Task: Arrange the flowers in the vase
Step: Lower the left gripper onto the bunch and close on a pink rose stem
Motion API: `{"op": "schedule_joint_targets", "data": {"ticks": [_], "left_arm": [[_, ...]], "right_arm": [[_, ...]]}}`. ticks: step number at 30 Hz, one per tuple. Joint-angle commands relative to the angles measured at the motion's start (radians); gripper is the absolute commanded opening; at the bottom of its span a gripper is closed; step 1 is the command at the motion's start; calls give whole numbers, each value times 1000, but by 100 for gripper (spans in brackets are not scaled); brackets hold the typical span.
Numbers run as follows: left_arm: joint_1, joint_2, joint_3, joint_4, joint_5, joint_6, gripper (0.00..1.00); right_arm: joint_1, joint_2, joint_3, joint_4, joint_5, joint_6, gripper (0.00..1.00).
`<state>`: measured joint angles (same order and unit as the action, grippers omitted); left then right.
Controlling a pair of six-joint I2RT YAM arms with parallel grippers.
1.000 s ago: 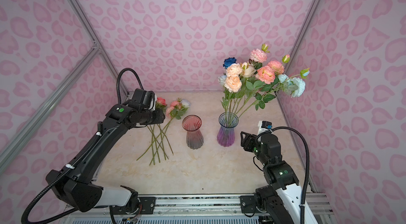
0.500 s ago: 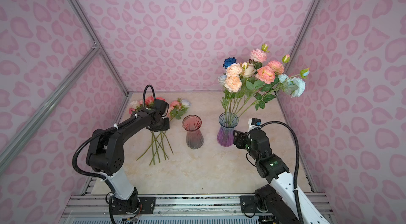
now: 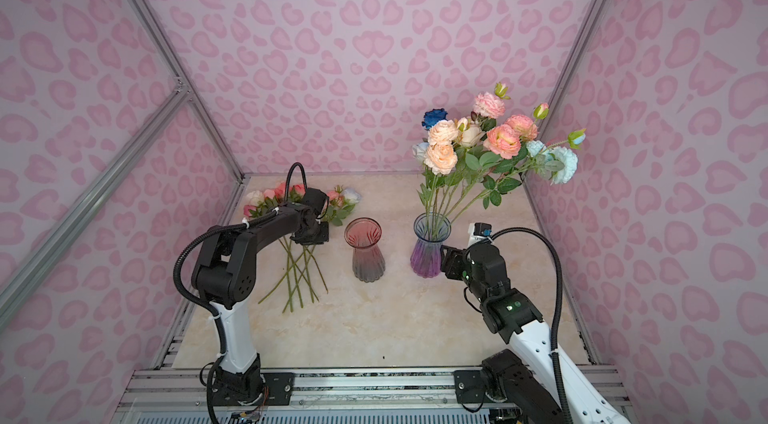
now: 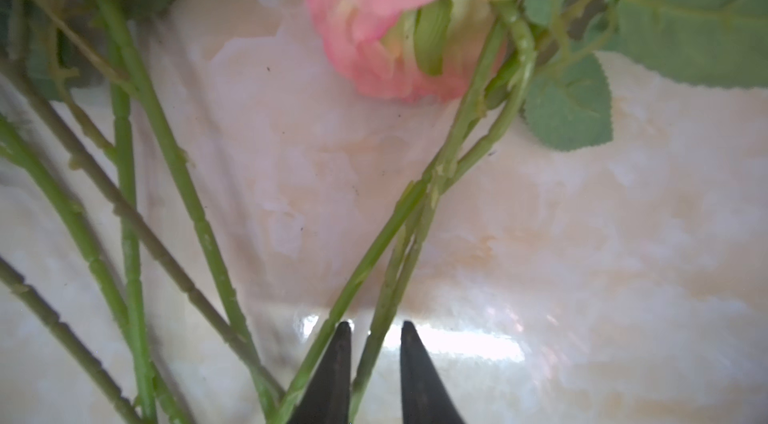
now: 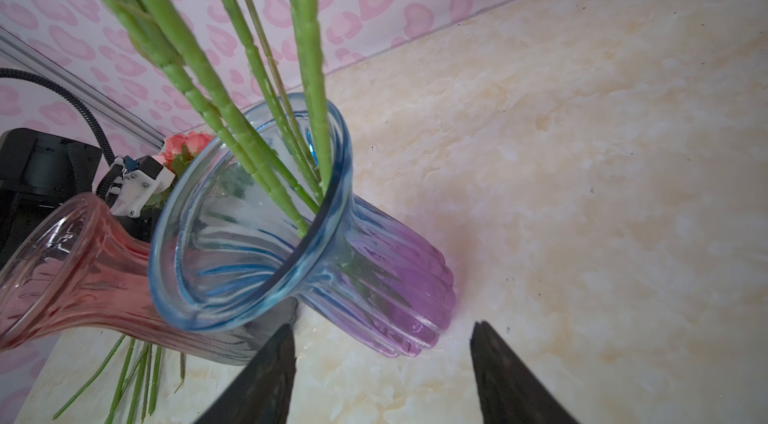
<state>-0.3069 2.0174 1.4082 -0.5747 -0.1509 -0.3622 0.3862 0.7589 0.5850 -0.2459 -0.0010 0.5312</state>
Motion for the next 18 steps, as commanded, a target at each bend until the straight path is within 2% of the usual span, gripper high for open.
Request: {"op": "schedule_joint_targets", "data": {"ticks": [1,4,9,12,18], "left_arm": [[1,7,-17,36,28,7,16],[1,7,-28,45,27,9,11],[1,1,-30,43,41,16,9],[0,-19,-37,46,54,9,4],[-23,-148,-43,47,117,7,4]], "right_arm": [[0,11,-7,35,0,3,67],[0,9,-7,35,-4,6,67],[1,-3,1,20,-4,5,67],[1,-12,5,15,-4,5,67],[6,-26,14,2,-7,5,67]]}}
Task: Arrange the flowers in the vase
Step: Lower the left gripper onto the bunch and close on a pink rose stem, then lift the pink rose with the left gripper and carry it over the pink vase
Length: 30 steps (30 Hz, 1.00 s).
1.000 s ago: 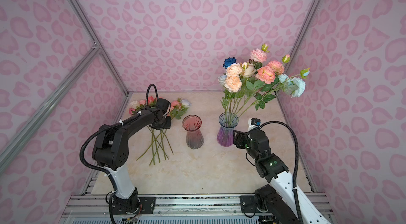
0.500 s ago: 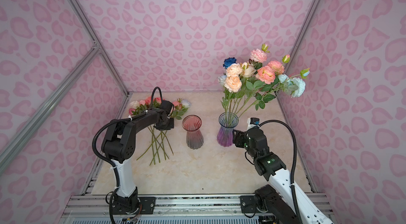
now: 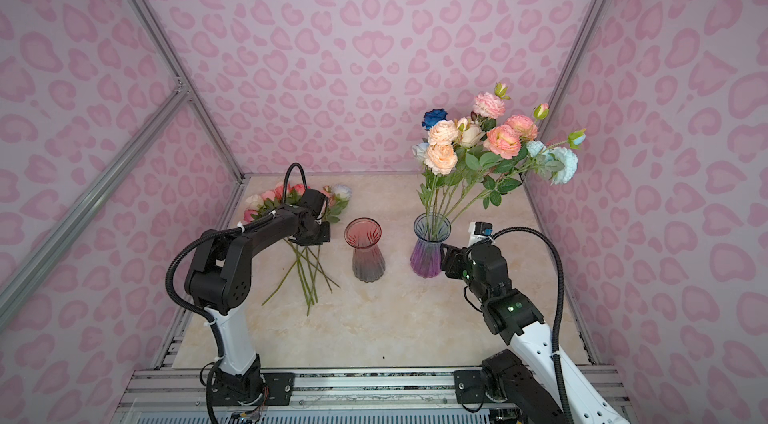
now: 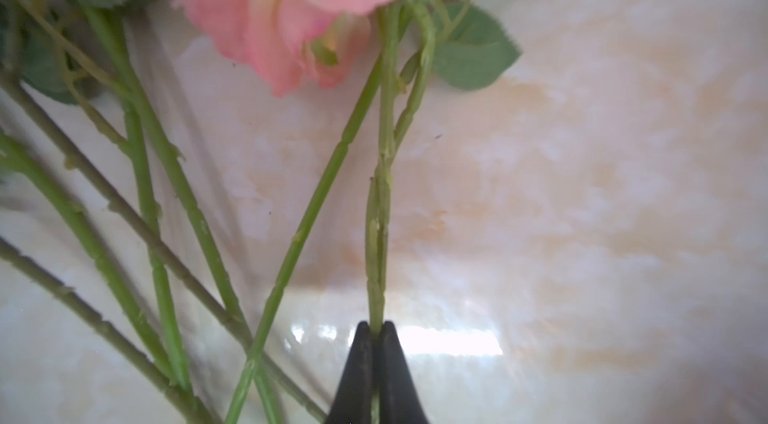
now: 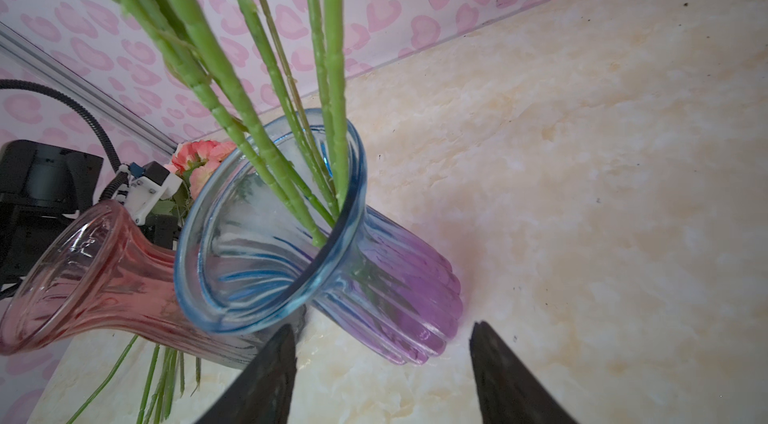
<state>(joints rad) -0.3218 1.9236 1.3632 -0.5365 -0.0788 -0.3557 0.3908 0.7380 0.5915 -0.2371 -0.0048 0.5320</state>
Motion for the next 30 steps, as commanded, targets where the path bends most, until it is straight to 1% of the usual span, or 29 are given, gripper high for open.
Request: {"op": "schedule_joint_targets", "data": {"ticks": [1,8,14,18,20,22,27,30], "left_arm": [[-14,-81,3,5,51,1,4],[-35,-238,2,-2,53,-13,3],[-40,-373,-64,88,63,-11,3],[-48,-499,-149,226,75,-4,3],[-51,-568,-203,320,101,9,3],[-53,-626,-231,375,134,4,3],[-53,-699,-187,371,187,2,3],[-65,-770,-177,424,177,18,3]], "right_arm": [[3,-7,7,-8,-2,4,67],[14,-26,16,-17,3,7,67],[17,-52,10,-30,6,9,67],[17,-63,4,-29,5,11,67],[19,-64,4,-31,7,14,67],[19,-67,2,-28,5,16,67],[23,-71,4,-27,5,20,67],[25,-79,2,-25,9,17,67]]}}
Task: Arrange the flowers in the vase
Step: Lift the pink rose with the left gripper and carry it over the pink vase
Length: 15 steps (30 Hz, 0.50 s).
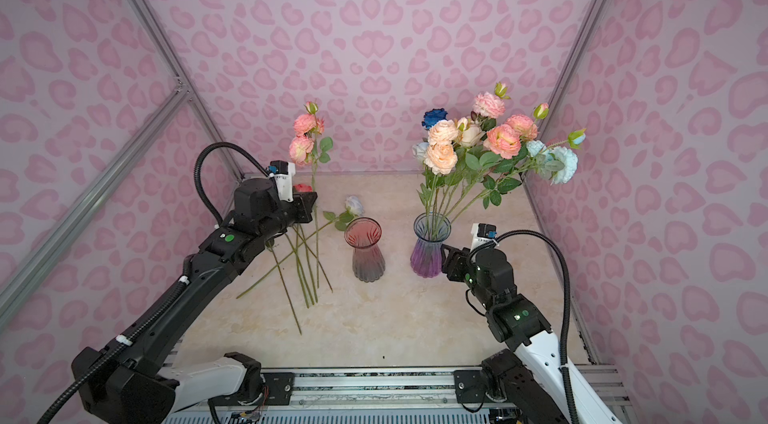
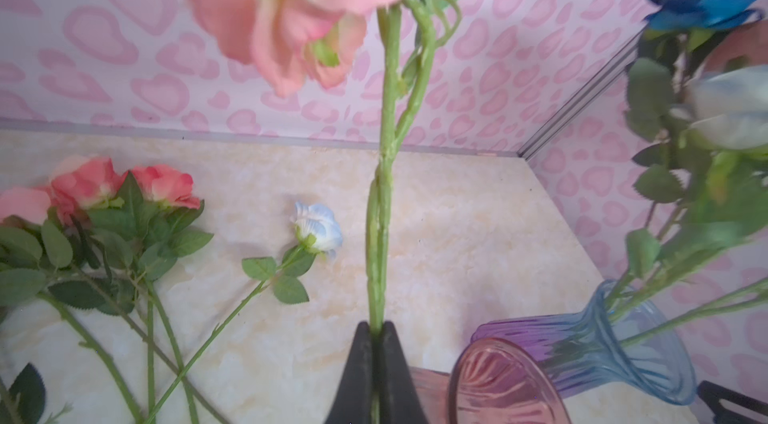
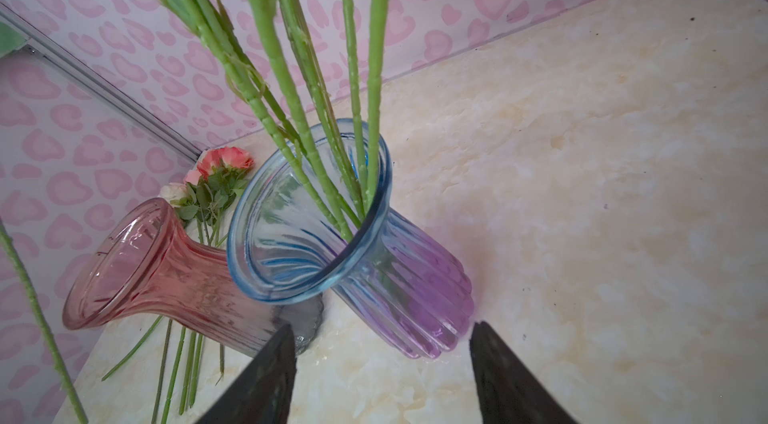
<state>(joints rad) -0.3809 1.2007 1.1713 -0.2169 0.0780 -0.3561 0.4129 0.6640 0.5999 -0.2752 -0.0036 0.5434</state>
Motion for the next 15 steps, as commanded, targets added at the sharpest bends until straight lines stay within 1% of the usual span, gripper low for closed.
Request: {"op": "schedule_joint_targets", "data": {"ticks": [1,4,6,9,13,15], "left_arm": [[-13,-72,17,141,19,19,3],[-31,-121,20,278,24,7,3],[-46,-125,24,377,35,-4,3],[-88,-85,59,515,42,-7,3],[-181,-17,90,701,15,25,3],[-218,18,110,748,9,41,3]], "right_arm": [[4,-10,-10,18,10,4,67],[4,-26,-20,38,21,4,67],[6,-38,-24,45,35,-3,67],[6,-61,-40,50,69,-3,67],[6,-84,-62,45,83,5,67],[6,-88,-68,41,84,7,68]]}}
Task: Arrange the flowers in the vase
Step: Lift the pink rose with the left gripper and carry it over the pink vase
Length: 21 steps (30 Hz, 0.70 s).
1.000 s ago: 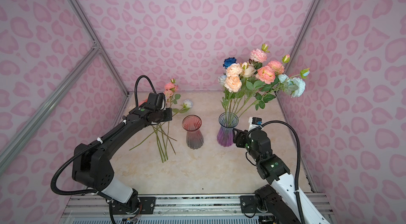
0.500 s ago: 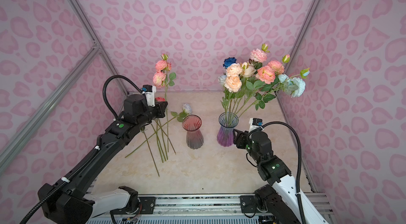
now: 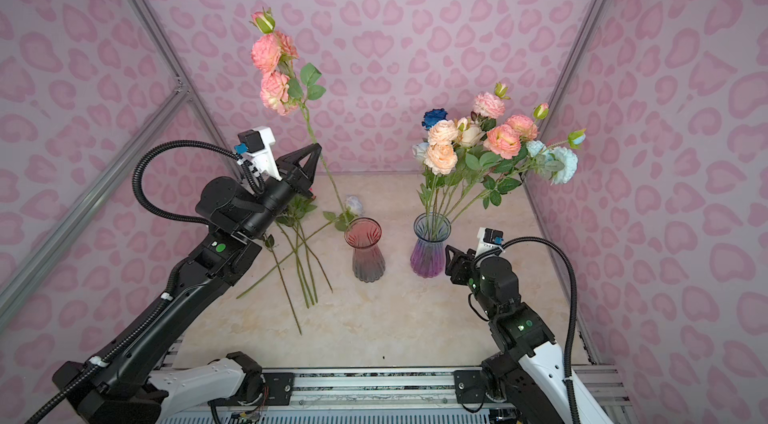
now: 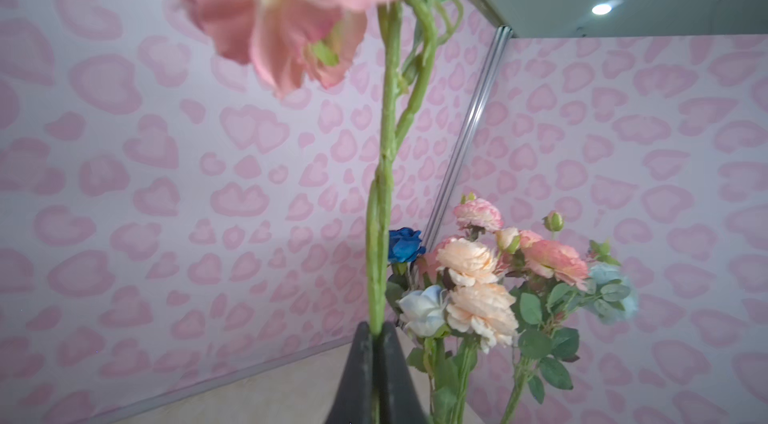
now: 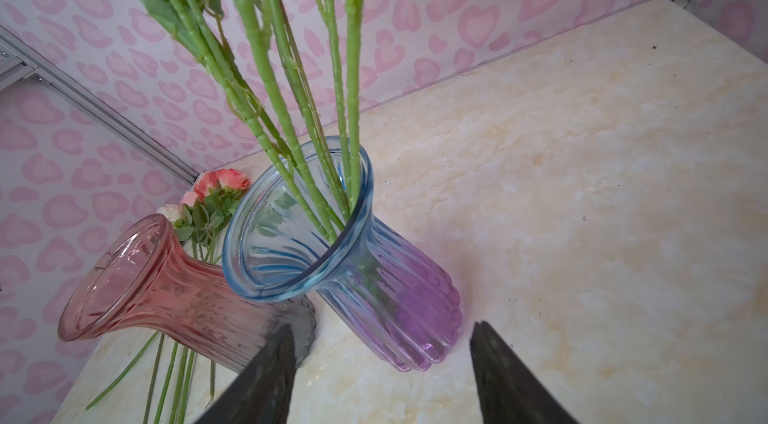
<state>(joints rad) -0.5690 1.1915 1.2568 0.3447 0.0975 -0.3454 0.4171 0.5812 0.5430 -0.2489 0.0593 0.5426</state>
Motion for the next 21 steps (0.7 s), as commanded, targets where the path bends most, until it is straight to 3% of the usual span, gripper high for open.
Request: {"op": "schedule_joint_targets", "data": {"ticks": [1,5,13,21], "left_arm": [[-49,42,34,192,-21,42,3],[-80,72,5,195,-39,68,3],[-99,48,-215,261,-164,133,3],[-113,95,-247,223,-161,142,3]], "right_arm": [[1,-6,-9,7,22,6,68],[2,-28,2,-18,30,-6,68],[0,-55,-3,-45,27,-6,68],[0,-89,-15,-67,35,0,68]]}}
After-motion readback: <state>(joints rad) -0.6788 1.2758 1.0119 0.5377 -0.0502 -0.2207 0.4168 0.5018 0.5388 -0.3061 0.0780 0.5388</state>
